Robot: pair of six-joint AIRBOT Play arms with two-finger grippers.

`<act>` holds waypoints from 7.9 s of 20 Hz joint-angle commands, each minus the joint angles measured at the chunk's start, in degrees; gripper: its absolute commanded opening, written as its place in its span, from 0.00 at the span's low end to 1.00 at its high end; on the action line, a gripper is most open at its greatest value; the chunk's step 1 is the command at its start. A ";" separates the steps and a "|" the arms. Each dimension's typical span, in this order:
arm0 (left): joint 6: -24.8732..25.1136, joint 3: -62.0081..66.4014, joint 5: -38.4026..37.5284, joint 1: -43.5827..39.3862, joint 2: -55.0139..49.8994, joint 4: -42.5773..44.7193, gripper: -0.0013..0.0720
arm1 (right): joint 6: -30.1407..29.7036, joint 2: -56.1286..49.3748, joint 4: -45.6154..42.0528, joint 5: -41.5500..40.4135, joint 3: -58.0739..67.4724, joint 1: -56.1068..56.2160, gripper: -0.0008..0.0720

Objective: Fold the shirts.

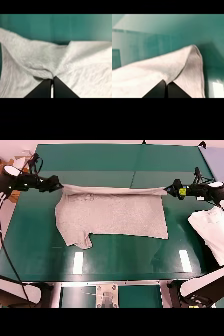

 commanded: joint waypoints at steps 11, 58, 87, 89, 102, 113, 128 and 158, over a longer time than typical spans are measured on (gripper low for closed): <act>-2.60 -6.12 -4.94 -0.02 -1.33 6.99 0.05 | 6.12 -0.07 -11.30 5.90 -4.90 -0.37 0.02; -8.07 -59.84 2.08 -1.53 45.81 -6.97 0.05 | 4.72 42.82 -4.35 -9.09 -60.35 -2.80 0.02; -3.72 -10.56 7.54 -2.75 1.99 -12.92 0.84 | 15.13 1.57 -6.60 -6.56 -4.94 6.34 0.42; -3.72 -7.58 8.35 -1.51 1.73 -14.01 0.99 | 14.91 0.39 -7.04 -2.64 0.72 3.21 0.60; -3.65 2.27 -11.52 -1.09 2.29 -12.68 0.05 | 2.91 -7.80 -9.70 17.81 0.83 -3.37 0.78; -8.68 3.04 13.14 -31.04 -9.05 -5.22 0.05 | 4.15 -2.60 -8.00 27.15 9.99 1.38 0.02; -11.08 19.63 10.91 -41.44 -24.13 -14.12 0.05 | 4.11 17.11 -2.95 28.87 11.08 2.56 0.02; -12.85 17.27 -34.47 6.10 6.86 30.12 0.05 | 12.11 1.27 -9.29 7.04 9.53 28.79 0.77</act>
